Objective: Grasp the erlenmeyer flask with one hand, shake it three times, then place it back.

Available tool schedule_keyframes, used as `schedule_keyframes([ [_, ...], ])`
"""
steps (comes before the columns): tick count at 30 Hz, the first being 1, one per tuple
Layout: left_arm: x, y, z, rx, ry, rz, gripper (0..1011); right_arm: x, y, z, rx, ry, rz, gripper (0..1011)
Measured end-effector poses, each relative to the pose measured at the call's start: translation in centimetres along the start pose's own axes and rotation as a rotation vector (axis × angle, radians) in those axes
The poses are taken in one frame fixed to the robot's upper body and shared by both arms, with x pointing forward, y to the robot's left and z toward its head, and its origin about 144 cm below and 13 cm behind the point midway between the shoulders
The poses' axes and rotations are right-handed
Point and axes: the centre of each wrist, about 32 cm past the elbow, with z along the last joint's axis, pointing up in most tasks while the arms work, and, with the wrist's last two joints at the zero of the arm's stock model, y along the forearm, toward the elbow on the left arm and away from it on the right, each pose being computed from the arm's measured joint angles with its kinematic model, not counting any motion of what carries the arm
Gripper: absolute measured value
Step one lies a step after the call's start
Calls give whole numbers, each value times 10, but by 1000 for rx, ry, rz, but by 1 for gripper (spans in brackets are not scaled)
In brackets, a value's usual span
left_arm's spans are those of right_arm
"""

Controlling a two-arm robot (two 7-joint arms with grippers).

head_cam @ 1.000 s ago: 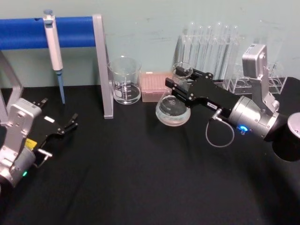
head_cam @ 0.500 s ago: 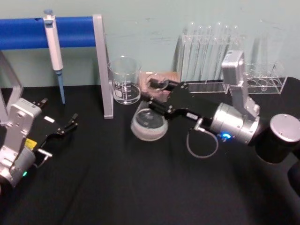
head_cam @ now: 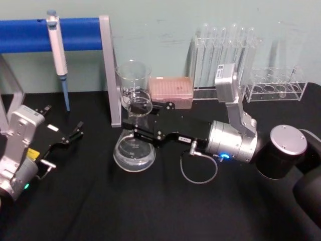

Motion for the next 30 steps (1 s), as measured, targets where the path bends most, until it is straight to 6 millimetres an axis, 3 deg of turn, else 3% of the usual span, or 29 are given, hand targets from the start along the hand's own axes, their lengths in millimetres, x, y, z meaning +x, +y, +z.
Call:
schedule_keyframes([
  [14,0,0,0,0,0,0,1001,0,-4,1,11,3,-23,457],
  [23,0,0,0,0,0,0,1001,9,-26,7,22,-24,-147,457],
  [30,0,0,0,0,0,0,1001,15,-55,13,22,-55,-290,457],
])
